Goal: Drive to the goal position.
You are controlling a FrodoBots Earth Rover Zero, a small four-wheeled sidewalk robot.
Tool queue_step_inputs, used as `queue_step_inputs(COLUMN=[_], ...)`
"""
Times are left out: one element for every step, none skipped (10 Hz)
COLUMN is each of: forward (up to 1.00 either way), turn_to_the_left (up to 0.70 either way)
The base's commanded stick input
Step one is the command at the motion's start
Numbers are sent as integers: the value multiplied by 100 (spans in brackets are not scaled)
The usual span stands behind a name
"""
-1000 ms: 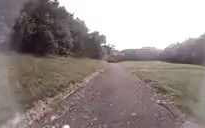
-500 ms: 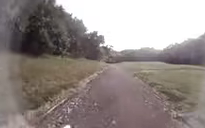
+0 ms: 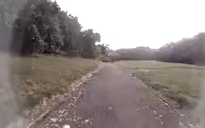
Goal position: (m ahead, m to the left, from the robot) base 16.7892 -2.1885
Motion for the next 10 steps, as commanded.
queue_step_inputs(forward=[85,85,85,85,85,85,85,85,85,85], turn_to_the_left=[0,0,0,-1,-5,-33,-34,-34,-26,-13])
